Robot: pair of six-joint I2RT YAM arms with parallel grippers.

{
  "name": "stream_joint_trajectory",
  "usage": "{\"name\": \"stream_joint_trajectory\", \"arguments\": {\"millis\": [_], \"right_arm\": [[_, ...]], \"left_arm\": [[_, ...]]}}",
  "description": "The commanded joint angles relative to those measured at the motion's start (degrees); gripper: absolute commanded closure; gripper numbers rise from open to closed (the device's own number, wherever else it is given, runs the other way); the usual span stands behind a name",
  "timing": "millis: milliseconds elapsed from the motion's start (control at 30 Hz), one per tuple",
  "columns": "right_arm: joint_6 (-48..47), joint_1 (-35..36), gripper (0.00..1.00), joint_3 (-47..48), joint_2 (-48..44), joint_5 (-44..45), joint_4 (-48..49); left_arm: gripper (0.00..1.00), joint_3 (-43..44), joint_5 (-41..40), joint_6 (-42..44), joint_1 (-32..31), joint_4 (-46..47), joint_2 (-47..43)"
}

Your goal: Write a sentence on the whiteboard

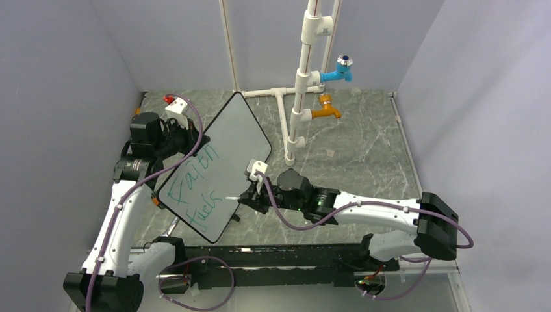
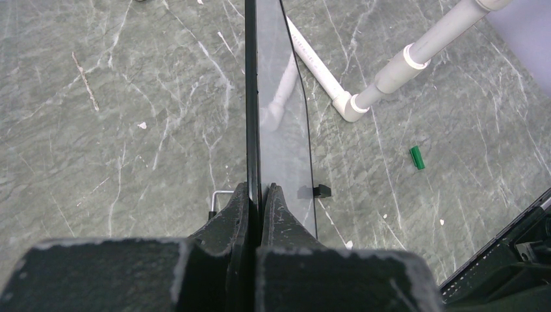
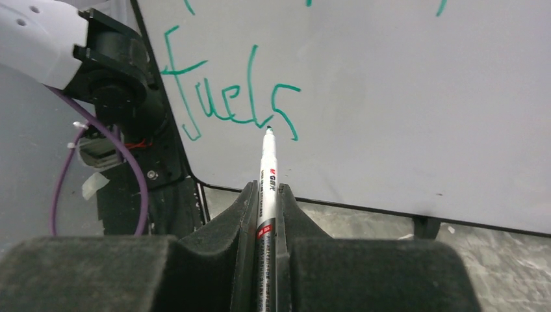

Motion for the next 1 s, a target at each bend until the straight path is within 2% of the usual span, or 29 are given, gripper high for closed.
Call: {"name": "stream_joint_trajectory", "arguments": {"millis": [0,167,467,700,967], "right_arm": [[-0.13,0.2,1.0,-1.14,-1.35,5.33,-0.16],[-0.47,-0.19,1.0,-1.81,-1.7,8.57,-1.15],[0.27,-3.69,1.0,-2.77,-3.82,7.87,-2.68],[0.24,-8.57,1.0,-2.71,-3.59,3.65,-1.17],[-2.4,-10.78,1.0,1.98,-0.28,-1.35,0.14]], "left_arm": [[1.0,-1.81,-4.32,7.02,-0.21,-2.83,0.2],[1.0,-1.93,-4.13,7.01,-0.21,-2.83,0.11],[1.0,-1.82,-3.34,6.97,-0.21,-2.63,0.04],[1.0,-1.54,-2.9,6.88,-0.21,-2.94,0.75],[1.0,-1.31,-3.05,6.92,-0.21,-3.03,1.18]]}}
